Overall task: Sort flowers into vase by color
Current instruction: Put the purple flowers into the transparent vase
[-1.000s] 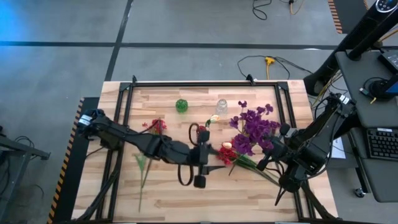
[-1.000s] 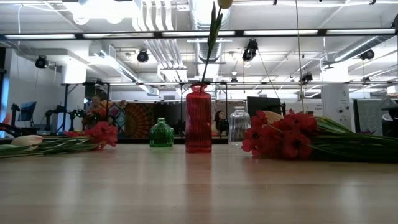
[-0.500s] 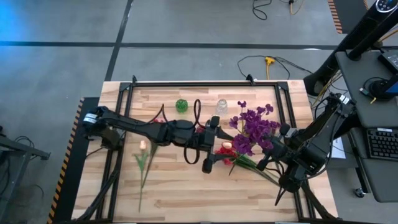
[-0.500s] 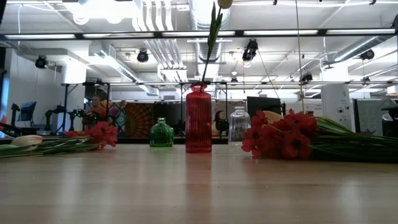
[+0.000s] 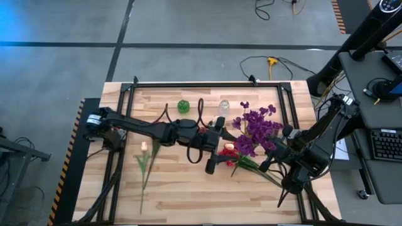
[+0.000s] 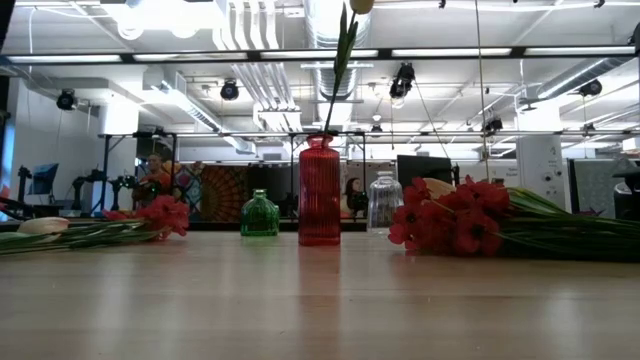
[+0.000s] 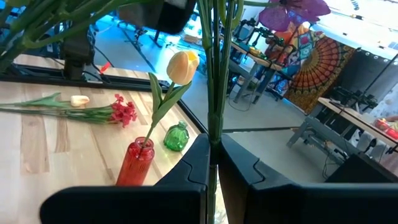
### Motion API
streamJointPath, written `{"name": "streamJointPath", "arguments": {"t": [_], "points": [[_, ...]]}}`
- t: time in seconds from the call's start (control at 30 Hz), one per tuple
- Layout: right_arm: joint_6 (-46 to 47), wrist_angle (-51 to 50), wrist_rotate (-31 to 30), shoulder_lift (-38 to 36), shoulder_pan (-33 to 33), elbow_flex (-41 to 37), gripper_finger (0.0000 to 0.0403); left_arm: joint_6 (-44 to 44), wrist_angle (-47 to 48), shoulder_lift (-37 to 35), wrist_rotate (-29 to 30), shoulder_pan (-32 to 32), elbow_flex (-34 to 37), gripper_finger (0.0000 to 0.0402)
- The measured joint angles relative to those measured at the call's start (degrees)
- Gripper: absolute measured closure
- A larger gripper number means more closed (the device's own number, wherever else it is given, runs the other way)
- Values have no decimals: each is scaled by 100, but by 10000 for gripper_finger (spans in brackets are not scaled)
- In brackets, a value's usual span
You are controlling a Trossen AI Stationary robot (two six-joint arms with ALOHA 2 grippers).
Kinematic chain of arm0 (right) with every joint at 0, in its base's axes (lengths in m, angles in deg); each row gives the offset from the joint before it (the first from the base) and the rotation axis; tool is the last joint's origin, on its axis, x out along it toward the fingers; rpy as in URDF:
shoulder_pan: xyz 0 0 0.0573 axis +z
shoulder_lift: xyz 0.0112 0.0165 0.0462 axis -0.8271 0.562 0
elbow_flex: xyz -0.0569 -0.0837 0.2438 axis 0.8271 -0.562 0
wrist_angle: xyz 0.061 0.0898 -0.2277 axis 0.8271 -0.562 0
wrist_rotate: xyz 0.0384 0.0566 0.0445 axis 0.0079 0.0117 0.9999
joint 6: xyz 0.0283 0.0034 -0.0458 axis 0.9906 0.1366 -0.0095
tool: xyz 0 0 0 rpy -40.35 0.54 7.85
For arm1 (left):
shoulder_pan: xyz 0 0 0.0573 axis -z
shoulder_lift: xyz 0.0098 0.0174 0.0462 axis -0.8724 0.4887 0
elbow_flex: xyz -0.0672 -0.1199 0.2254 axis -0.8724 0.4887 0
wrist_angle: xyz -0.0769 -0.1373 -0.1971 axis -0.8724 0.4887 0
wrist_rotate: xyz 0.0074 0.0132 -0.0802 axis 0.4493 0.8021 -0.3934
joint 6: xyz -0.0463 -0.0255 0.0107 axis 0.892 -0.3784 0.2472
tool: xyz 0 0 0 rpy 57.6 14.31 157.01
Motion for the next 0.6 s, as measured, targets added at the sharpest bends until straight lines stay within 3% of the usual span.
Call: {"name": "streamJointPath", "arguments": {"t": [0.47,0.6], "points": [[3,10,-1,0,0,-4,390,205,-72,412,289,-67,-423,153],[5,11,0,0,0,-4,390,189,-210,436,289,-67,-461,176]]}}
